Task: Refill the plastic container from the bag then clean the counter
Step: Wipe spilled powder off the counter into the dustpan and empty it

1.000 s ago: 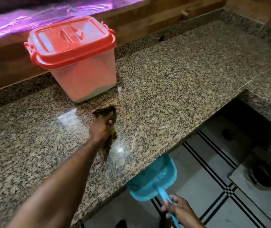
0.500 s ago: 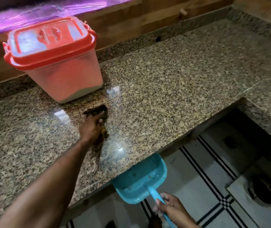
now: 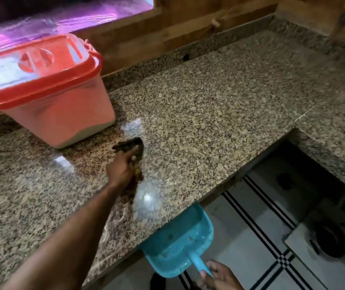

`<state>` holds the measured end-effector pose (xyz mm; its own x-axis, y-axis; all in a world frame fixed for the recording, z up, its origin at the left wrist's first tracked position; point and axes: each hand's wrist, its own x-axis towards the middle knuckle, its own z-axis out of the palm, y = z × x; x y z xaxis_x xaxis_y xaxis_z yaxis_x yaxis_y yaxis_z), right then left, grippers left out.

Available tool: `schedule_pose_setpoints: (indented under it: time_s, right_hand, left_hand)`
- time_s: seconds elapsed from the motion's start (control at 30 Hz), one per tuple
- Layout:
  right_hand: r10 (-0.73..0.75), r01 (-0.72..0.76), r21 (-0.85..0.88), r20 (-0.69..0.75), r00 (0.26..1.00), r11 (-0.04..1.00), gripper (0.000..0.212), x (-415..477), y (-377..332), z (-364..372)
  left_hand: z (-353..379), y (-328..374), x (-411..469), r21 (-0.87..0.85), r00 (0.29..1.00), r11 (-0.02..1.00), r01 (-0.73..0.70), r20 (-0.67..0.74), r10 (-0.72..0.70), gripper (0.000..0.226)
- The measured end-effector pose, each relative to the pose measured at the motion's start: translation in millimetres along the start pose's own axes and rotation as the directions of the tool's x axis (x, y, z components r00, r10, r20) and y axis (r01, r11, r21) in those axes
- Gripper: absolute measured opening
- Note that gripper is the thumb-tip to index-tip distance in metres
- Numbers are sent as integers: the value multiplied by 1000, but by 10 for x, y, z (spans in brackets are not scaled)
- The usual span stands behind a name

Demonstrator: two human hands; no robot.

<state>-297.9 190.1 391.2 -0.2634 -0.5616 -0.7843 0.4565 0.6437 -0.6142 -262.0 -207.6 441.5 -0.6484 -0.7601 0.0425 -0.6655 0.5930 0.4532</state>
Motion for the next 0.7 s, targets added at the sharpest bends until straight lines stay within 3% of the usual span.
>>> schedule_pose_setpoints:
  time_s: [0.07, 0.17, 0.27, 0.37, 0.4, 0.5, 0.57, 0.63, 0.7]
  right_hand:
    - [8, -7, 16, -23, 1000, 1000, 36, 26, -44, 4]
    - [3, 0, 36, -83, 997, 999, 22, 66, -71, 36]
    - [0, 6, 45, -132, 991, 999, 17, 29, -95, 58]
    - [8, 5, 67, -193, 981, 998, 16, -86, -72, 71]
    - [10, 4, 67, -208, 978, 998, 17, -138, -52, 82]
    - [-18, 41, 89, -246, 969, 995, 20, -258, 47, 108]
    - [-9, 42, 124, -255, 967, 991, 23, -308, 91, 125]
    - [22, 20, 161, -250, 968, 987, 28, -327, 141, 144]
    - [48, 2, 203, -244, 969, 979, 30, -369, 181, 199]
  left_hand:
    - [15, -20, 319, 37, 999, 998, 47, 17, -48, 37]
    - [277, 351, 576, -10, 971, 993, -118, 209, 117, 36]
    - [575, 780, 524, -26, 885, 938, -345, 323, 334, 37]
    - [748, 930, 366, -64, 778, 880, -471, 441, 448, 38]
    - [774, 874, 403, -78, 783, 876, -475, 417, 462, 37]
    - [693, 727, 783, -79, 902, 942, -326, 274, 335, 34]
    - [686, 713, 1031, 3, 904, 947, -323, 298, 307, 36]
    - [789, 900, 1064, -1, 801, 877, -480, 406, 439, 39]
    - [910, 1197, 810, -52, 647, 769, -638, 506, 570, 38]
